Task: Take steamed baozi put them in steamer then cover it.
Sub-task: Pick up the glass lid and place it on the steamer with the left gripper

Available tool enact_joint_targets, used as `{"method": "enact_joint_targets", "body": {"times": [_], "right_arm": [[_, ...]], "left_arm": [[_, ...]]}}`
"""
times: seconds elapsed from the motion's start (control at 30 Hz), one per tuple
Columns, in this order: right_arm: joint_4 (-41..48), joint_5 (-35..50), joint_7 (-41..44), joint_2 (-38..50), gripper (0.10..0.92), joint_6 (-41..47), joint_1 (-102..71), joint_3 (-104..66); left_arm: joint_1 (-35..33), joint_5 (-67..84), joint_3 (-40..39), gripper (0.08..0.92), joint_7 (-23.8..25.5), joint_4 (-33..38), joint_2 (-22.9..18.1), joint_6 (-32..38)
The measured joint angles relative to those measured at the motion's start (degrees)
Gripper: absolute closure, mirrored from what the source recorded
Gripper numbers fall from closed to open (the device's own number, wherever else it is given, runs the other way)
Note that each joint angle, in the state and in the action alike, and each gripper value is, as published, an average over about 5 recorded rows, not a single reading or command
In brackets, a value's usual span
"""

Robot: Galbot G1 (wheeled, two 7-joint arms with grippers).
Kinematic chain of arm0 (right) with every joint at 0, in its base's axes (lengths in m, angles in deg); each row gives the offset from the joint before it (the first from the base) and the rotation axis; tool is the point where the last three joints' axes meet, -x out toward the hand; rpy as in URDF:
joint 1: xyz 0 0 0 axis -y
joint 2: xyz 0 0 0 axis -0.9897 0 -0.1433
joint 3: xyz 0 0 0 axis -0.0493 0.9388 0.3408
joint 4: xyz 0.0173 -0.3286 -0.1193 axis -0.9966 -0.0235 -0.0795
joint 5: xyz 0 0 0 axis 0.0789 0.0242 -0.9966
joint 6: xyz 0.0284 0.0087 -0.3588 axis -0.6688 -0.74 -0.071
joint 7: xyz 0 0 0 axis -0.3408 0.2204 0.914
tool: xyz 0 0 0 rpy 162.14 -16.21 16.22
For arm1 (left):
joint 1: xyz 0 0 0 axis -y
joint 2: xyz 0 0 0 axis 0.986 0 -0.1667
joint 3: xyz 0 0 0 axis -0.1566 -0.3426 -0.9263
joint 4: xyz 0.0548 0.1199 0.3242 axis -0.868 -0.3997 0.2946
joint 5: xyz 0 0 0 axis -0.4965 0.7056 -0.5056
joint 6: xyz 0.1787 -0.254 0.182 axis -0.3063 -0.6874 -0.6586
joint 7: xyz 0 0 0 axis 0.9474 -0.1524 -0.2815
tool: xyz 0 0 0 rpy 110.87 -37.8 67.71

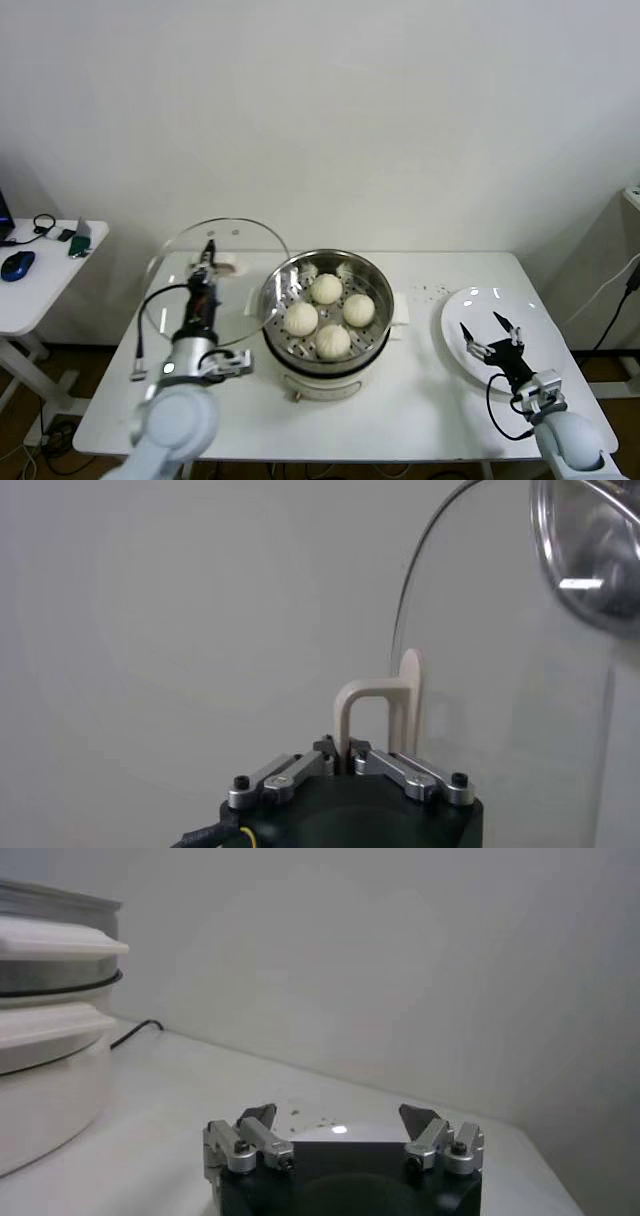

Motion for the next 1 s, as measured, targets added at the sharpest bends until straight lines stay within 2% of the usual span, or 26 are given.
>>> {"method": "enact_joint_targets", "body": {"times": [0.4, 0.63, 1.0], "right_arm": [[0.78, -0.37, 0.02, -0.08, 0.203, -0.62, 0.56, -0.21], [0.88, -0.15, 0.17, -0.27, 0.203, -1.23, 0.34, -1.16], [1.49, -0.13, 0.42, -0.68, 0.203, -1.79, 0.3, -2.11]], "left_arm": [[9.68, -3.9, -11.87, 0.852, 7.94, -5.11, -8.11, -5.99], [12.3, -5.27, -16.29, 0.852, 9.38, -8.07, -12.06, -7.76], [12.59, -8.75, -19.37, 0.852, 10.3, -12.02, -16.5, -7.77]]}}
